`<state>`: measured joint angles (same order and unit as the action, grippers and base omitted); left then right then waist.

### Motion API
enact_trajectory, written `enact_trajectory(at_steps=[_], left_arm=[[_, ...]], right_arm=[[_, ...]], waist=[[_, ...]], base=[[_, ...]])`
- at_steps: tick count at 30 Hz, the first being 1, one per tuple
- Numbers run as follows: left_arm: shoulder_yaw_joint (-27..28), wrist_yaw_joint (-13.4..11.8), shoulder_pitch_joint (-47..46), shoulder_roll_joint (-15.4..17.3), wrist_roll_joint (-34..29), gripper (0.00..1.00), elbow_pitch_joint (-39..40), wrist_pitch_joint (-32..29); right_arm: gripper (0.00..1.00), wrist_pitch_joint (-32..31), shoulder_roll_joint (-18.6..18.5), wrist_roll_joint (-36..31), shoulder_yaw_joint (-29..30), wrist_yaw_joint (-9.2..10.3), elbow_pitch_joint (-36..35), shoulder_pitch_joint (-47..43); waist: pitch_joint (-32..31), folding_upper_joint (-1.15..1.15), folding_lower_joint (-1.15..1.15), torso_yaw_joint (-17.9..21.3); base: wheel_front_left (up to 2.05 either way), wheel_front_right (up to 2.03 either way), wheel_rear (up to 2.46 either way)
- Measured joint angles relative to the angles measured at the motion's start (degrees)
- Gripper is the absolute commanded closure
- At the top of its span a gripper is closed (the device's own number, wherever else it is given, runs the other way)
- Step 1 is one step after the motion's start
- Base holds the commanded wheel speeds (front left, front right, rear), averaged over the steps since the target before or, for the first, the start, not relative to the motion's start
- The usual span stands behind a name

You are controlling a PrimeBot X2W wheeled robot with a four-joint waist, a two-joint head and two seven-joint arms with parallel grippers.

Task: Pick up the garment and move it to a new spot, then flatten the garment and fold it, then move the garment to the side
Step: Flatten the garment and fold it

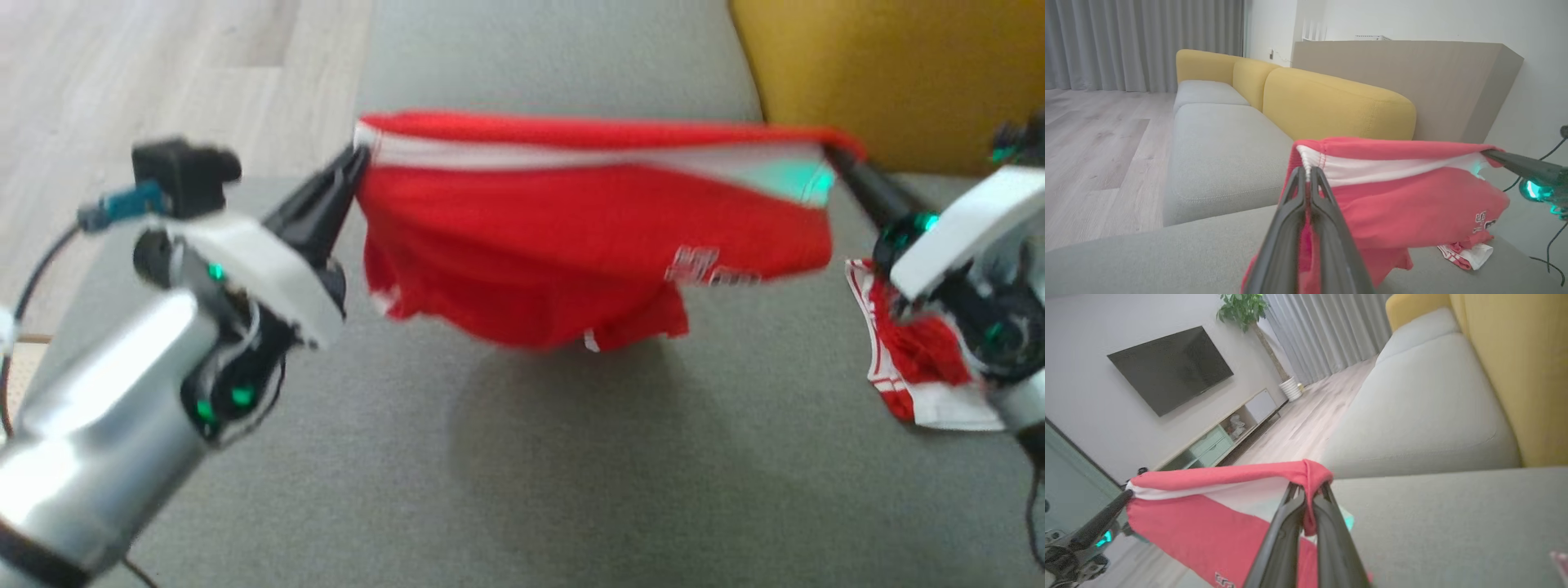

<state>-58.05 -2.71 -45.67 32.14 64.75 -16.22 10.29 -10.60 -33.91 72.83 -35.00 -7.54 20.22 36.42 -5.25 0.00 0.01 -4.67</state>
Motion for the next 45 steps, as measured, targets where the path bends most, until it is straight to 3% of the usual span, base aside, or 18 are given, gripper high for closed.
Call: enact_trajectory(at_steps=[9, 15, 20, 25, 31, 35, 41, 45], left_arm=[[1.4, -7.1, 9.3, 6.4, 1.6, 1.0, 14.3, 1.5], [1.7, -9.5, 9.0, 7.1, 1.9, 1.0, 16.7, 0.3], [3.3, -10.2, 1.2, 4.6, 1.7, 1.0, 12.2, -2.9], [7.1, -9.4, -15.6, -1.4, -0.1, 1.0, 0.7, -4.4], [10.9, -8.0, -36.4, -7.5, -6.5, 1.0, -14.7, 1.6], [12.8, -5.0, -39.4, -10.7, -7.2, 1.0, -22.5, 3.9], [12.8, -0.3, -33.6, -15.8, -9.8, 1.0, -29.1, 4.0], [12.8, 3.3, -28.0, -18.0, -12.2, 1.0, -31.1, 4.0]], right_arm=[[1.0, -16.7, 0.6, 16.9, 4.0, 0.0, -1.0, -6.9], [1.0, -17.7, 0.8, 16.4, 4.5, 0.0, 2.4, -1.9], [1.0, -18.6, 3.9, 12.0, 4.9, 0.0, 9.7, 12.9], [1.0, -13.9, 10.4, 2.6, 6.8, 0.0, 20.2, 34.7], [1.0, 0.5, 17.3, -7.6, 9.1, 0.0, 28.9, 54.8], [1.0, 5.7, 20.9, -8.9, 9.2, 0.0, 31.9, 55.5], [1.0, 5.9, 21.7, -7.9, 7.2, 0.0, 33.6, 47.9], [1.0, 2.5, 21.1, -7.3, 4.1, 0.0, 34.5, 40.6]], waist=[[-1.2, 0.0, 0.0, -1.1], [1.4, 0.0, 0.0, -0.9], [6.2, 0.0, 0.0, -0.6], [13.4, 0.0, -0.01, -0.1], [23.2, 0.0, -0.02, 0.7], [28.4, -0.01, -0.03, 1.3], [32.9, -0.01, -0.03, 0.8], [33.1, -0.01, -0.01, -0.9]], base=[[0.0, 0.0, 0.0], [0.0, 0.0, 0.0], [0.0, 0.0, 0.0], [0.0, 0.0, 0.0], [0.0, 0.0, 0.0], [0.0, 0.0, 0.0], [0.0, 0.0, 0.0], [0.0, 0.0, 0.0]])
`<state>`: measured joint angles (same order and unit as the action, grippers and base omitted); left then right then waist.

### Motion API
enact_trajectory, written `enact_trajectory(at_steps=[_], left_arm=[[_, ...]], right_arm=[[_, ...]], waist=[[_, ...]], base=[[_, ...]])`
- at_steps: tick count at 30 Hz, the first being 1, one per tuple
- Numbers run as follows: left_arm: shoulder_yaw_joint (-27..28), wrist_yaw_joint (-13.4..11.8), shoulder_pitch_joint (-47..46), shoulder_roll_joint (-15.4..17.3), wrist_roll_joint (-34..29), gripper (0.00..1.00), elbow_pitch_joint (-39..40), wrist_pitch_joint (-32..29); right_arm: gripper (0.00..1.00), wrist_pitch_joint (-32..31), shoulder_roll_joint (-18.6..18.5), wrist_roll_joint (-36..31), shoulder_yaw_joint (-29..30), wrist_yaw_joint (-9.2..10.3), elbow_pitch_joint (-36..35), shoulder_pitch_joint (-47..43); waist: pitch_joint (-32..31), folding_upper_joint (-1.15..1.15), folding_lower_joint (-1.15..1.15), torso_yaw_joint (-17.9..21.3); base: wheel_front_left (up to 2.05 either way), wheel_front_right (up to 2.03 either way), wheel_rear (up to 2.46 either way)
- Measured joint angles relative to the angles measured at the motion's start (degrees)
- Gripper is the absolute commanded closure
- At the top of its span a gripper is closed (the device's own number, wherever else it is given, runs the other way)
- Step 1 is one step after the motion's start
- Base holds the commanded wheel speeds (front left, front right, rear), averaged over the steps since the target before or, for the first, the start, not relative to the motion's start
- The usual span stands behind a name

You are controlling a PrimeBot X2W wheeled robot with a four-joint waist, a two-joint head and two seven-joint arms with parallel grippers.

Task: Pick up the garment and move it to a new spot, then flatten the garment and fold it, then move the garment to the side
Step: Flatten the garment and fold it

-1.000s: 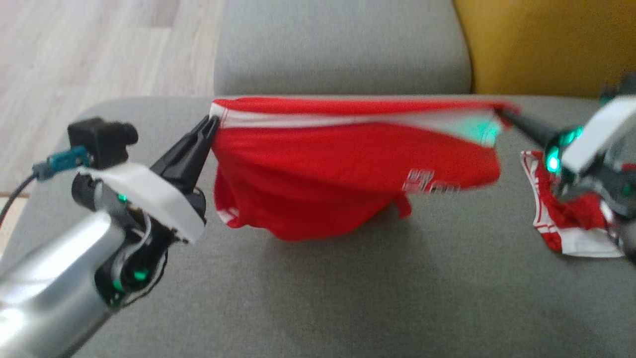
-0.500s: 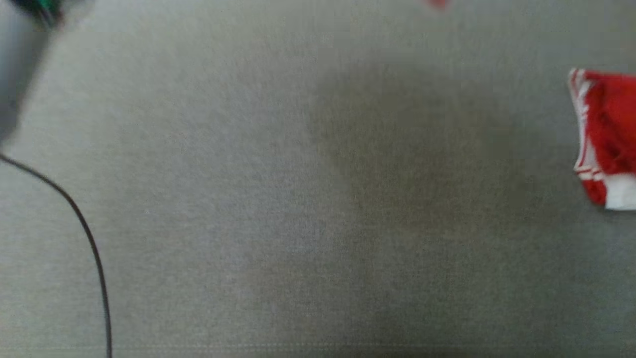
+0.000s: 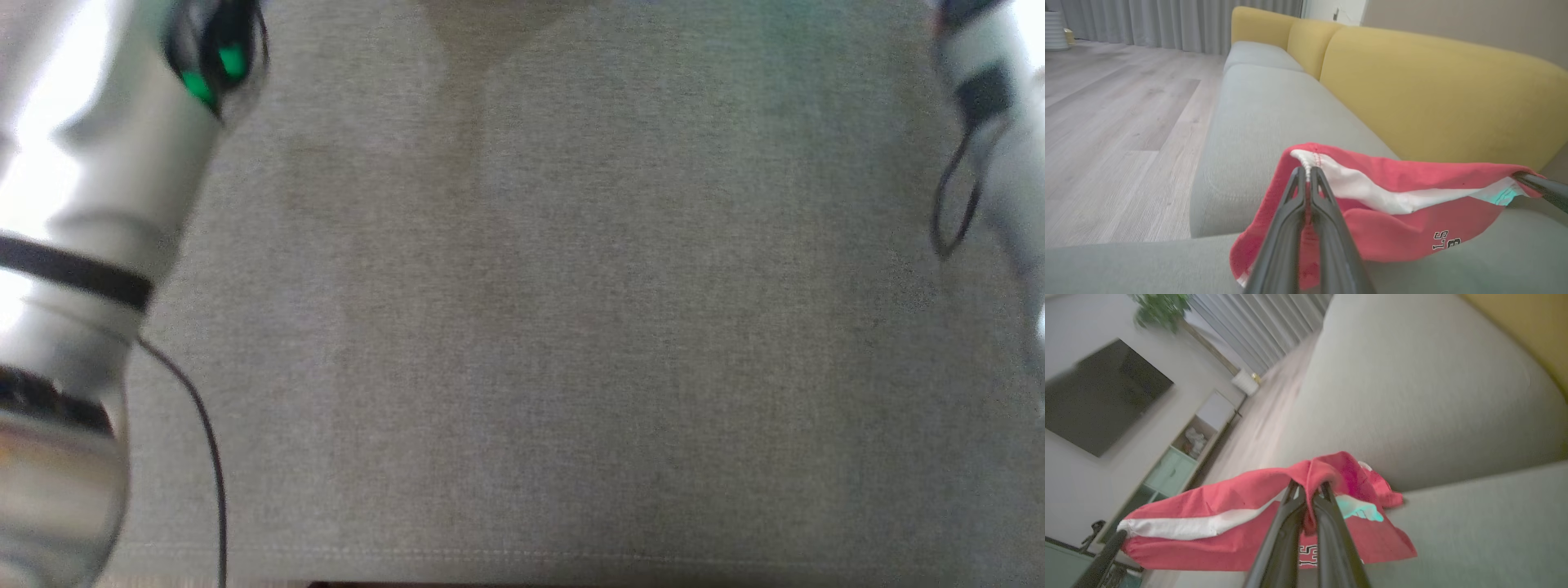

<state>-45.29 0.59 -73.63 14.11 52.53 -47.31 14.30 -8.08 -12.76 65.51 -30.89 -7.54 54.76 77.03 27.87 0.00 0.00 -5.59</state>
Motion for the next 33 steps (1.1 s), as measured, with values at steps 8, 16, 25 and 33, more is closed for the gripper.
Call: enact_trajectory(at_steps=[8, 16, 25, 33], left_arm=[[-2.6, 4.8, 12.6, -0.2, -3.8, 1.0, -3.4, 0.0], [-8.1, 6.5, 21.3, 0.9, -6.5, 1.0, -3.7, 0.0], [-11.8, 6.6, 30.4, 4.3, -7.0, 1.0, 1.7, 0.0], [-15.2, 7.0, 39.9, 8.6, -4.6, 1.0, 9.8, -2.2]], right_arm=[[1.0, -9.0, -3.8, 2.1, -4.5, 0.0, 1.3, -11.4], [1.0, -16.4, -7.6, 3.6, -9.8, 0.0, -3.7, -20.6], [1.0, -20.9, -14.2, 3.6, -16.1, 0.0, -10.1, -29.5], [1.0, -26.7, -18.8, 5.4, -20.6, 0.0, -14.4, -38.3]], waist=[[-4.3, 0.0, 0.01, -1.5], [-10.1, 0.0, 0.01, -2.6], [-17.3, 0.0, 0.01, -3.6], [-23.5, 0.0, 0.01, -3.5]], base=[[0.0, 0.0, 0.0], [0.0, 0.0, 0.0], [0.0, 0.0, 0.0], [0.0, 0.0, 0.0]])
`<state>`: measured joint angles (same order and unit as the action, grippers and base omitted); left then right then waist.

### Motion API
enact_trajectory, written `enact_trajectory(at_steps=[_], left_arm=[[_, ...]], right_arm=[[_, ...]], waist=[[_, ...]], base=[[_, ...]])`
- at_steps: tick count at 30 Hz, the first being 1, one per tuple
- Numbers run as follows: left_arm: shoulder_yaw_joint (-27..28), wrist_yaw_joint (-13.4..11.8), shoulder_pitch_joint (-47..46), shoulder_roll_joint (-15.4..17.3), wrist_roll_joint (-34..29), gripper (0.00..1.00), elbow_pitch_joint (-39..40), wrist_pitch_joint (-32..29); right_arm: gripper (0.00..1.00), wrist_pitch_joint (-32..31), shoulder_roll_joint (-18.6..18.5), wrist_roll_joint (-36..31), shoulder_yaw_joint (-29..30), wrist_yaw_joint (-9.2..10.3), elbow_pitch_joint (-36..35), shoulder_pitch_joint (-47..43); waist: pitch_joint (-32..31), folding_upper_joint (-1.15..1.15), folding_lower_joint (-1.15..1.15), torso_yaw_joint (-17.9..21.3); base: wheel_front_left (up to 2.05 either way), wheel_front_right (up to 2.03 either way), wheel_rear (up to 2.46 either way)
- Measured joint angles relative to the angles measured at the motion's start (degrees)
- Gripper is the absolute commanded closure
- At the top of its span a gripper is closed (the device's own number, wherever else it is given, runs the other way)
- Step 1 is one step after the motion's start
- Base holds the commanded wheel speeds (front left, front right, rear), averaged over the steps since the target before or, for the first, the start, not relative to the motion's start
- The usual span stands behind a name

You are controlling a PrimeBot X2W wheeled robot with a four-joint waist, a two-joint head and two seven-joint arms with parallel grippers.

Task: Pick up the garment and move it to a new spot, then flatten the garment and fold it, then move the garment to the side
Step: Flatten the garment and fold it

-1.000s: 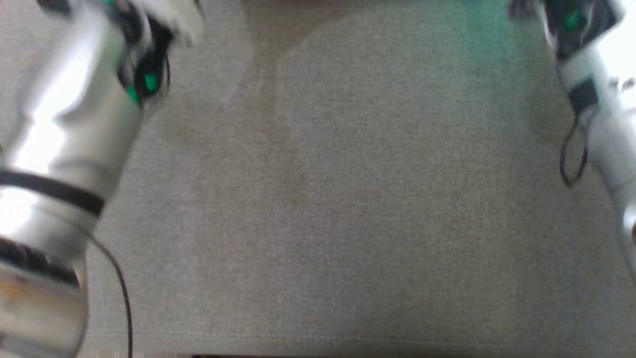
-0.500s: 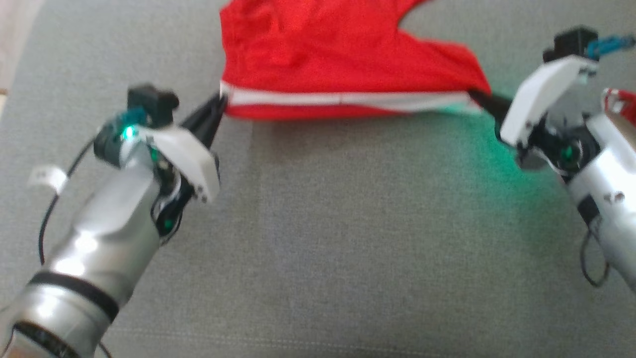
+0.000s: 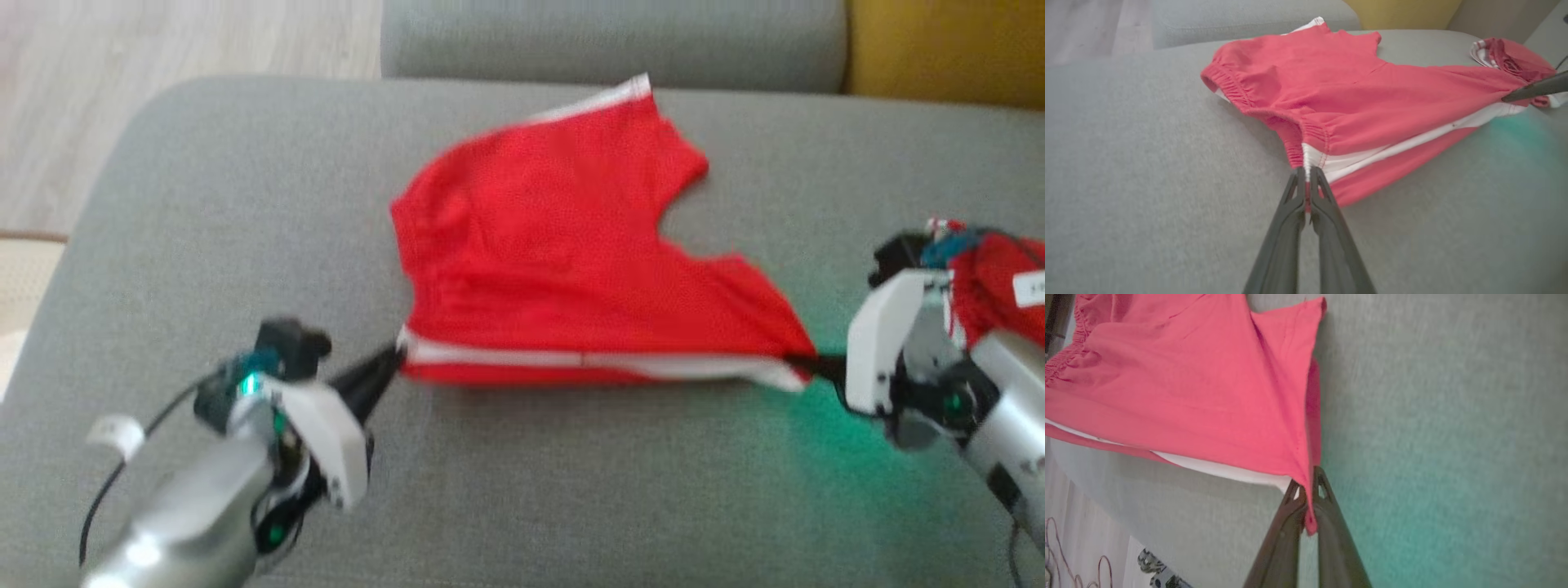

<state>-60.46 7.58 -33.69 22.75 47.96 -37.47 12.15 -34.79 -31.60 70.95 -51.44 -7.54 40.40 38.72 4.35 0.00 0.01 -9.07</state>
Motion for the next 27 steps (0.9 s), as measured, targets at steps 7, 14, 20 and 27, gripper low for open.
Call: enact_trajectory(at_steps=[7, 14, 20, 27], left_arm=[[-2.0, -0.1, 10.2, 6.6, 4.0, 1.0, 12.5, -6.3], [-2.4, -3.2, 18.8, 14.1, 8.4, 1.0, 27.4, -9.6], [-1.2, -7.1, 19.8, 16.6, 8.9, 1.0, 34.1, -9.5], [2.0, -8.6, 13.9, 15.9, 8.6, 1.0, 36.3, -9.5]], right_arm=[[1.0, -8.3, -4.5, 3.8, -2.2, 0.0, -4.4, -7.2], [1.0, -14.6, -8.8, 6.2, -3.1, 0.0, -9.2, -12.1], [1.0, -15.5, -9.8, 8.2, 1.2, 0.0, -12.1, -12.0], [1.0, -17.4, -7.9, 8.2, 6.6, 0.0, -10.5, -3.3]], waist=[[-5.3, 0.0, 0.0, 0.0], [-9.0, 0.0, 0.0, -0.3], [-8.7, 0.0, 0.0, -1.1], [-5.5, 0.0, 0.0, -2.7]], base=[[0.0, 0.0, 0.0], [0.0, 0.0, 0.0], [0.0, 0.0, 0.0], [0.0, 0.0, 0.0]])
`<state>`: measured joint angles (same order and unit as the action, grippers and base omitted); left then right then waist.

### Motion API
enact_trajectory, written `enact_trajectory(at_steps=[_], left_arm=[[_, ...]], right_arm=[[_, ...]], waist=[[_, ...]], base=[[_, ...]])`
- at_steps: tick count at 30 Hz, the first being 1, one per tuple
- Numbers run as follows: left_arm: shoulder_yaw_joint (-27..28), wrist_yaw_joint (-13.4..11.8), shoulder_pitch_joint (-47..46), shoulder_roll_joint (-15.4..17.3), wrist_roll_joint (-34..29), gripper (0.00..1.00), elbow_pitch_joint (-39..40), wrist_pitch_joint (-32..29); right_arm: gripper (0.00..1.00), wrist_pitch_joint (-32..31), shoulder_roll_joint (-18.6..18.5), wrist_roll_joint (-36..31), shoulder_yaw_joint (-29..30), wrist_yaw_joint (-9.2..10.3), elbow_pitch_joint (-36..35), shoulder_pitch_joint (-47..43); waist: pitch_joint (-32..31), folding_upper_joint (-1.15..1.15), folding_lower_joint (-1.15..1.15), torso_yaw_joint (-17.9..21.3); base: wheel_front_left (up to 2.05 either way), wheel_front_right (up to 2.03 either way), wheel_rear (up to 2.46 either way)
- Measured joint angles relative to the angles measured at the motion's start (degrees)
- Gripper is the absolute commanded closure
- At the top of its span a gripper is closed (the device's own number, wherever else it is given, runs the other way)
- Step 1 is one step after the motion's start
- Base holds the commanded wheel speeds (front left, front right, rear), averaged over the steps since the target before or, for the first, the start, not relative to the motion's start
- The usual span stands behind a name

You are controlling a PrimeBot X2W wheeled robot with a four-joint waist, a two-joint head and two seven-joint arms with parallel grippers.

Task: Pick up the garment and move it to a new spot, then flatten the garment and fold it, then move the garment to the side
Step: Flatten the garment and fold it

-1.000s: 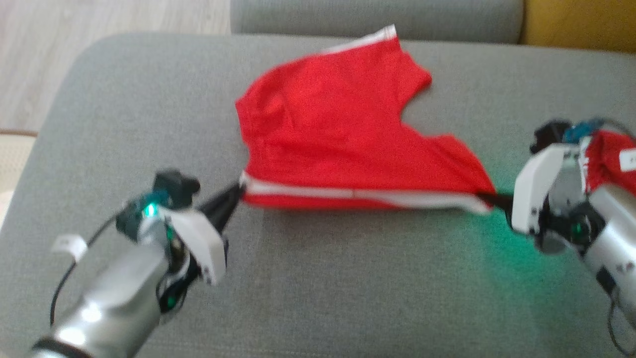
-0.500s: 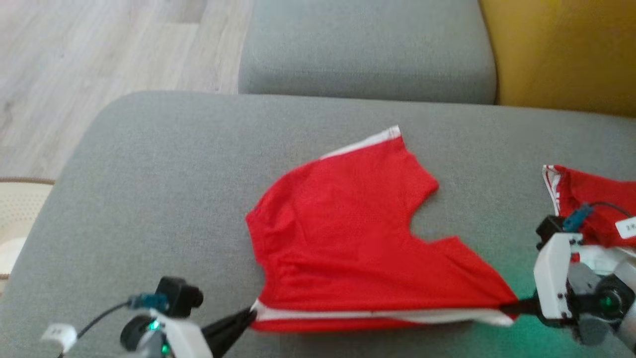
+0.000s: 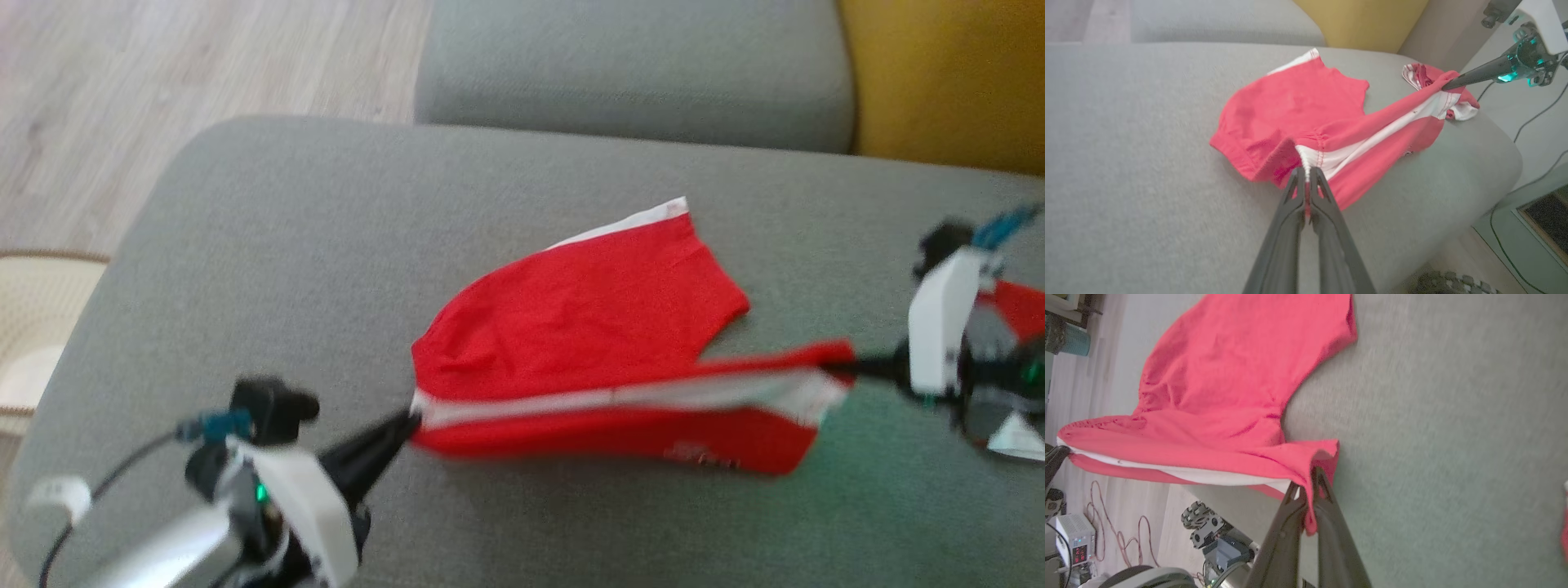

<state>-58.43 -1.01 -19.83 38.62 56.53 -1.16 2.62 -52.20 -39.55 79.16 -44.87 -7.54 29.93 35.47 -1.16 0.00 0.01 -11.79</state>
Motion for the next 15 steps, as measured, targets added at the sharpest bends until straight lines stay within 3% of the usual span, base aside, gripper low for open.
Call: enact_trajectory(at_steps=[8, 15], left_arm=[[1.5, 1.6, -7.9, -5.3, -1.5, 1.0, -4.2, 0.8], [1.4, 4.0, -12.9, -9.7, -3.0, 1.0, -9.7, 1.9]], right_arm=[[1.0, -0.6, 3.6, -5.8, 4.5, 0.0, 5.8, 11.5], [1.0, -1.0, 6.4, -12.8, 5.0, 0.0, 9.8, 19.4]], waist=[[5.1, 0.0, 0.0, -3.1], [9.5, 0.0, -0.01, -5.4]], base=[[0.0, 0.0, 0.0], [0.0, 0.0, 0.0]])
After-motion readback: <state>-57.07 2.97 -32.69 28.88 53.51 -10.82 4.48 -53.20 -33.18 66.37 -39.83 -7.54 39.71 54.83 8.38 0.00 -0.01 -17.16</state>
